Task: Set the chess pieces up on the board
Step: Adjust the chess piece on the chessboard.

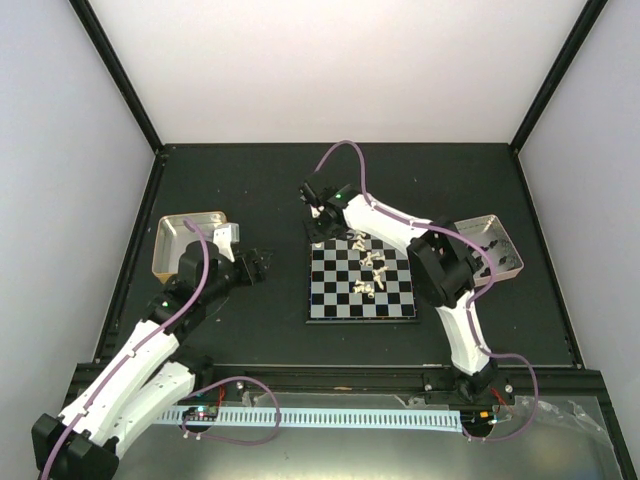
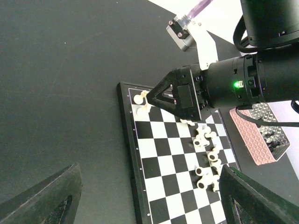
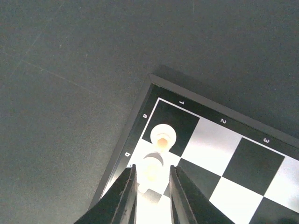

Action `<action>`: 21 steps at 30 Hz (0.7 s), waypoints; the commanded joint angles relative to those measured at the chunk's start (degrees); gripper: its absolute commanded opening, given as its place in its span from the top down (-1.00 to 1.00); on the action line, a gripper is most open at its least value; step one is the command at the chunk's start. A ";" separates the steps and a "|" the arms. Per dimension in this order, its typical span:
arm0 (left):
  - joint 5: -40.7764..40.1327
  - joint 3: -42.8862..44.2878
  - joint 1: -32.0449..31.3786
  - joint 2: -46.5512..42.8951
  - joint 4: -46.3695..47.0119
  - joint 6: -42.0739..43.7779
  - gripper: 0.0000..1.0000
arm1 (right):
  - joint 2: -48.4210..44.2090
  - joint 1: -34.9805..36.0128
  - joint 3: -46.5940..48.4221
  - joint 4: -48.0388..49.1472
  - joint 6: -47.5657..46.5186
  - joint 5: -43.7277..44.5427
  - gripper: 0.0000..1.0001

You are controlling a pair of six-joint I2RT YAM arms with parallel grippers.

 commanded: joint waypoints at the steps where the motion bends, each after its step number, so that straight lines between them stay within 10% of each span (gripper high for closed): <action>1: -1.80 0.57 0.30 -0.32 -0.59 -0.31 -0.63 | 2.05 0.36 2.32 -1.21 -1.14 -0.73 0.60; 21: -2.69 -0.07 0.31 -1.12 -1.49 1.11 -0.63 | 6.16 0.33 8.38 -10.22 -2.66 -4.12 0.82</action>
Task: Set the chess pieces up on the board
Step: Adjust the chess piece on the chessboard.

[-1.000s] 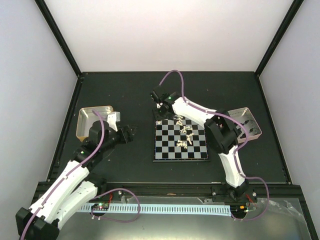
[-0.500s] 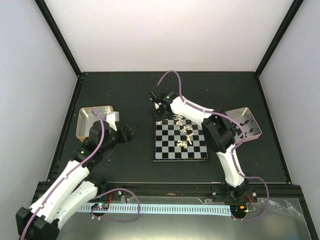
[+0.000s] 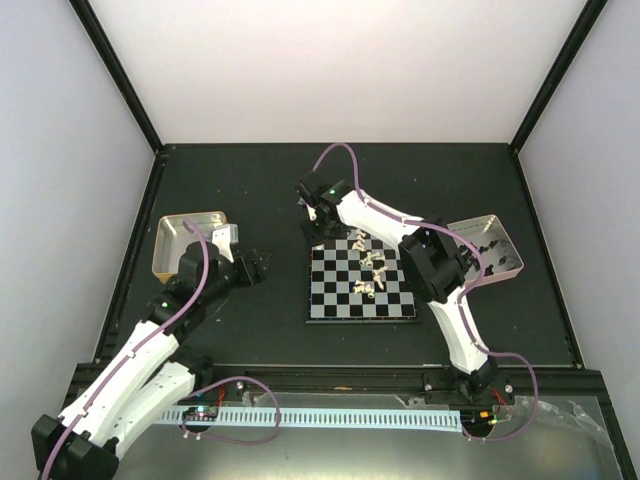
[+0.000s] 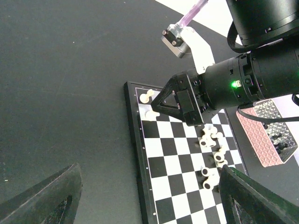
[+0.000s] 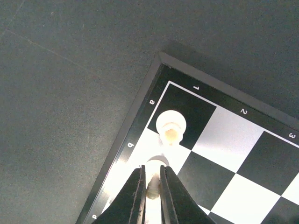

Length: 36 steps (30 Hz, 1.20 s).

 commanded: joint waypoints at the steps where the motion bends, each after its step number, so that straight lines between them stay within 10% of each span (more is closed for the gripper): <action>1: -1.18 -0.06 0.30 -0.92 -0.45 0.99 -0.63 | 0.82 0.36 1.05 -2.24 -0.71 -1.39 0.82; 21: -1.51 -0.11 0.30 -1.80 -1.43 0.99 -0.64 | 1.04 0.45 1.69 -5.09 0.46 -1.51 0.54; 36: -1.75 -0.29 0.30 -2.23 -1.80 0.97 -0.63 | 3.71 0.38 5.32 -6.64 -0.09 -1.48 0.80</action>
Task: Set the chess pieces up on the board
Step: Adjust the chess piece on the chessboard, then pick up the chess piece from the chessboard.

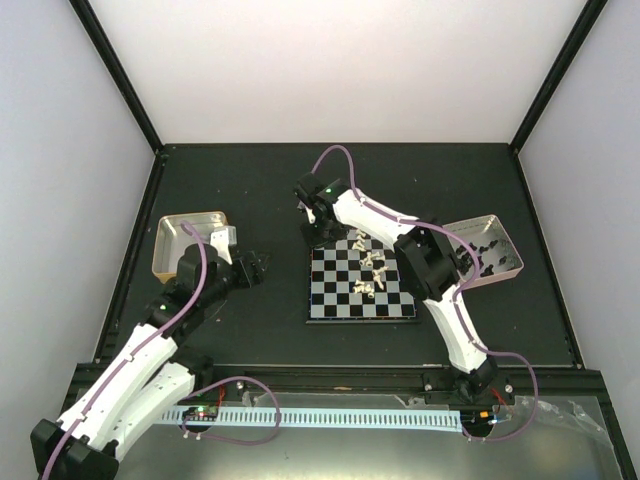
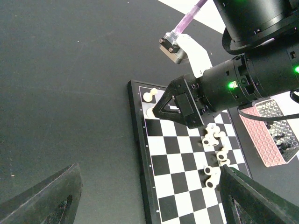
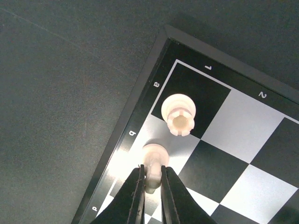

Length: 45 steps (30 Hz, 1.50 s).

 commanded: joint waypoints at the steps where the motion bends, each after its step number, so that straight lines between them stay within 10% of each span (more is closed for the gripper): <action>1: -1.15 0.08 0.30 -0.89 -0.49 0.98 -0.64 | 0.94 0.27 1.67 -1.24 -0.19 0.03 0.81; 19: 6.00 1.40 0.30 -2.41 -0.77 4.44 -0.65 | -21.32 -0.11 -18.39 10.33 6.07 2.63 0.23; 30: 16.11 1.40 -1.16 0.17 2.27 4.66 -0.63 | -39.98 -0.05 -49.94 15.59 14.52 8.32 0.33; 45: 10.01 1.75 -1.28 1.44 4.24 3.81 -0.63 | -37.24 0.02 -52.93 18.17 11.40 5.34 0.59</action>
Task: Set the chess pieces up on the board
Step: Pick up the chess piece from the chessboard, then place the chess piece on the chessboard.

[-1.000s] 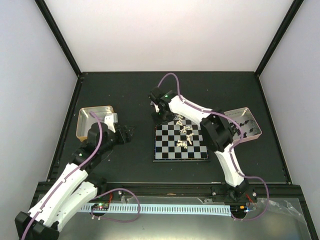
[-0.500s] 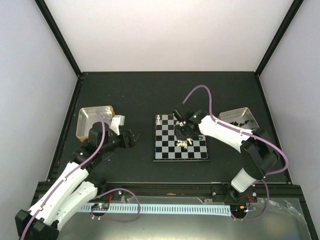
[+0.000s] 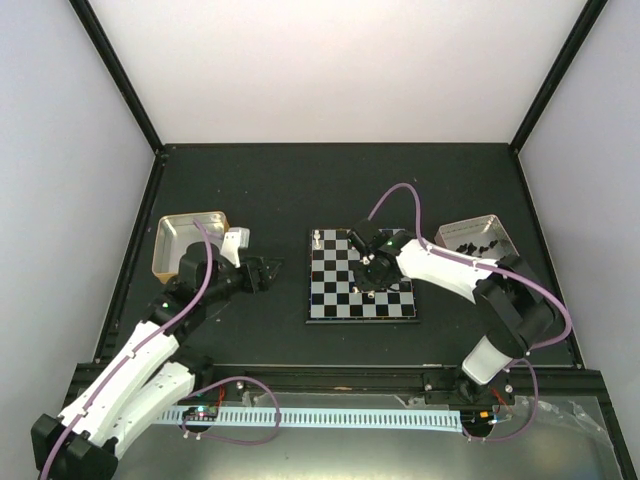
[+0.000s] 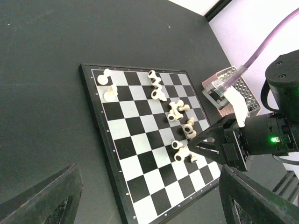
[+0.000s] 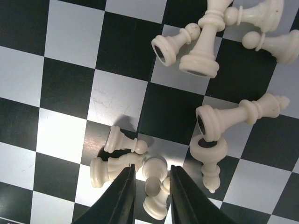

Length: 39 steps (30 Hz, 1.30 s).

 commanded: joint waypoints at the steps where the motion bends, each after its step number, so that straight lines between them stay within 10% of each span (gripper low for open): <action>1: -1.76 1.73 -0.45 0.52 1.97 0.17 -0.63 | 1.26 0.00 0.77 1.50 -0.47 0.40 0.64; 23: -6.65 1.96 -0.45 -2.46 -1.69 1.18 -0.63 | 2.24 -0.07 10.13 -5.12 -0.34 2.48 0.91; 39: -12.44 0.60 -0.36 -4.98 -1.86 1.38 -0.63 | 26.65 -1.81 38.06 -4.80 -14.24 -1.79 0.87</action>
